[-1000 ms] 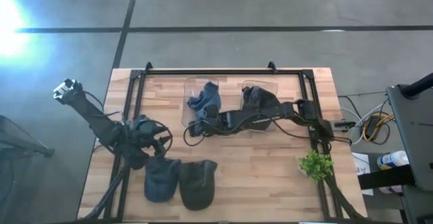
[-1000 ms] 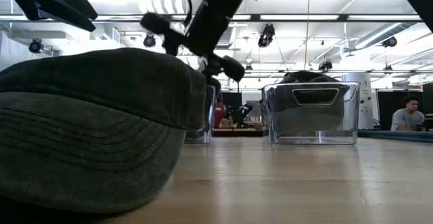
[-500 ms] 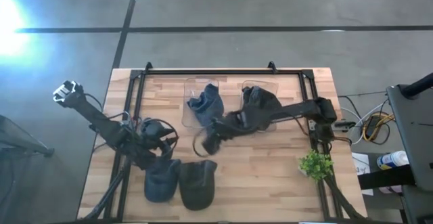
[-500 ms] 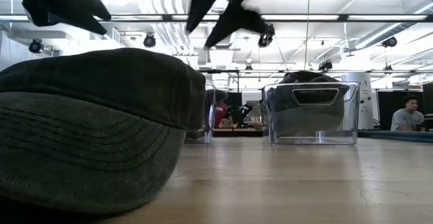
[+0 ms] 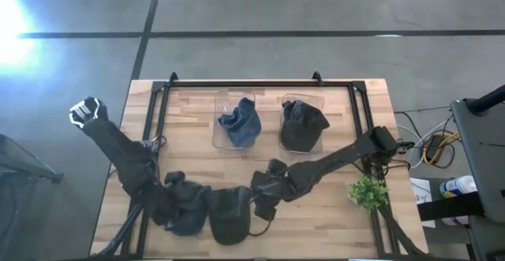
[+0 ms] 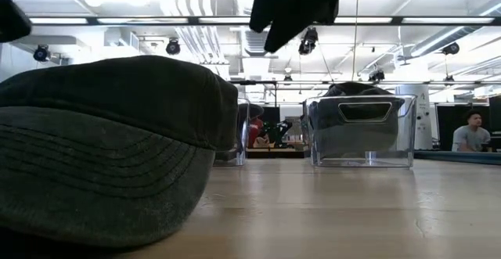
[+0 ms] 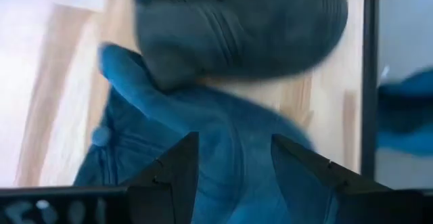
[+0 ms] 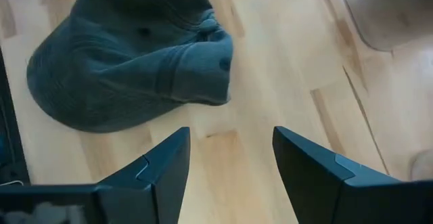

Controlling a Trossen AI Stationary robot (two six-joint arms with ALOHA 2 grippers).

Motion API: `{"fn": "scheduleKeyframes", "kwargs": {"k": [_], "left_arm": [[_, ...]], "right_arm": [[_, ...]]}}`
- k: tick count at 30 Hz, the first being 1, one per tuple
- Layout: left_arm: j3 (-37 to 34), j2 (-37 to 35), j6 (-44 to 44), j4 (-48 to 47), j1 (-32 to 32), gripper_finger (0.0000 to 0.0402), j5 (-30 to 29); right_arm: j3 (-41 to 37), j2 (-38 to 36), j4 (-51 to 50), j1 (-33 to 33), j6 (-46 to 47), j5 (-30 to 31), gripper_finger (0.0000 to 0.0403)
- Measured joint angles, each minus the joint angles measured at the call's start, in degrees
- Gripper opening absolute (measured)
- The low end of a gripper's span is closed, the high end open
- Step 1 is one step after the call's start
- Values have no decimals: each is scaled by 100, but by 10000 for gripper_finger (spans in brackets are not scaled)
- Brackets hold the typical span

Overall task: Pick & Place hat
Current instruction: Put the blue cap into the left transparent bin

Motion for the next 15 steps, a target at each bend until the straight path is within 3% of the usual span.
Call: {"fn": "scheduleKeyframes", "kwargs": {"k": [8,15], "left_arm": [[-4,766,881,-4,19,177,913],[-2,1219,866,22,216,177,937]], "right_arm": [[-15,87,252,250,258,154,205],[-52,87,321,436,607,360,205]]}}
